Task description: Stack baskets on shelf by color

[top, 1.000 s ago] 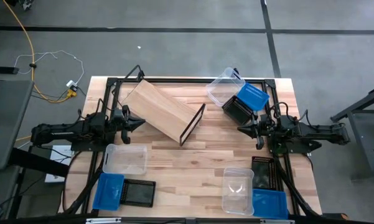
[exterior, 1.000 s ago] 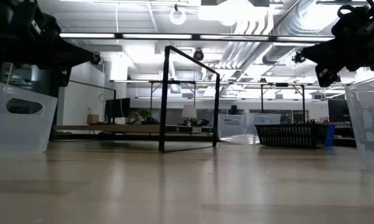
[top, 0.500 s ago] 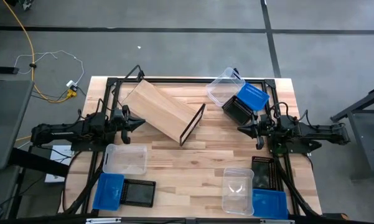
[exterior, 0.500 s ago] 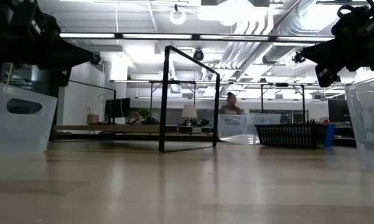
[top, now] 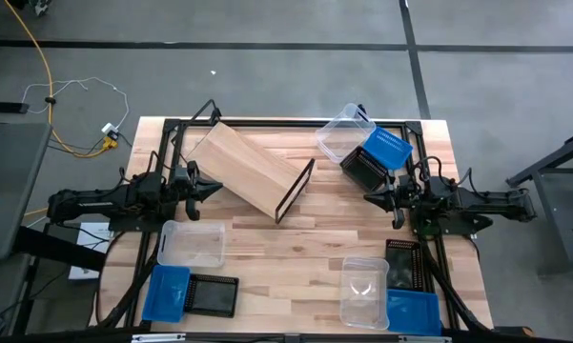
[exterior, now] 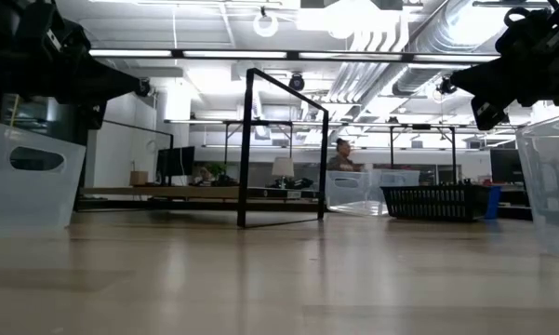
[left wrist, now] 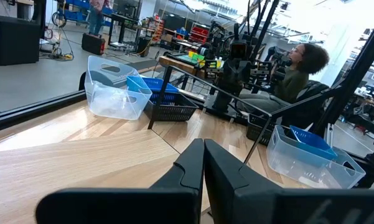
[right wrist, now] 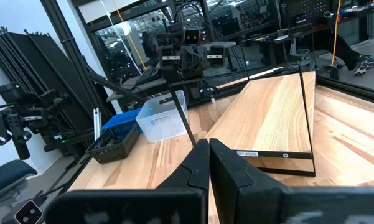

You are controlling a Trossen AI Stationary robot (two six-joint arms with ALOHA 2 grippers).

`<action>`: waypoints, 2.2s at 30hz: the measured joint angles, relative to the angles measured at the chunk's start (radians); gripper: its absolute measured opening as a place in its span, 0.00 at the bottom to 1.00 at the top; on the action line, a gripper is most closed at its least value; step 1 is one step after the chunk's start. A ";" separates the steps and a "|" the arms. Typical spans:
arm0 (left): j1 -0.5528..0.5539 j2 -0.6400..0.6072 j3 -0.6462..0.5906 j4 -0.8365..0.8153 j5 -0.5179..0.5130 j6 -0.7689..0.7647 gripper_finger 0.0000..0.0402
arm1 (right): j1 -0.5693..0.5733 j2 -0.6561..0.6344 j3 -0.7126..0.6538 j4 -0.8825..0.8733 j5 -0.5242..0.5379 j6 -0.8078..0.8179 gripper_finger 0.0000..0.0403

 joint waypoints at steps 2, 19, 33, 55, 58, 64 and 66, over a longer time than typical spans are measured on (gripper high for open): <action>0.000 0.000 0.000 0.000 0.000 0.000 0.00 | 0.000 0.000 0.000 0.000 0.000 0.000 0.00; 0.000 0.000 0.000 0.000 0.000 0.000 0.00 | 0.000 0.000 0.000 0.000 0.000 0.000 0.00; 0.000 0.000 0.000 0.000 0.000 0.000 0.00 | 0.000 0.000 0.000 0.000 0.000 0.000 0.00; 0.000 0.000 0.000 0.000 0.000 0.000 0.00 | 0.000 0.000 0.000 0.000 0.000 0.000 0.00; 0.000 0.000 0.000 0.000 0.000 0.000 0.00 | 0.000 0.000 0.000 0.023 0.066 -0.014 0.00; 0.000 0.000 0.000 0.000 0.000 0.000 0.00 | 0.000 0.000 0.000 0.336 0.373 0.303 0.00; 0.000 0.000 0.000 0.000 0.000 0.000 0.00 | 0.000 0.000 0.000 0.417 0.490 0.382 0.00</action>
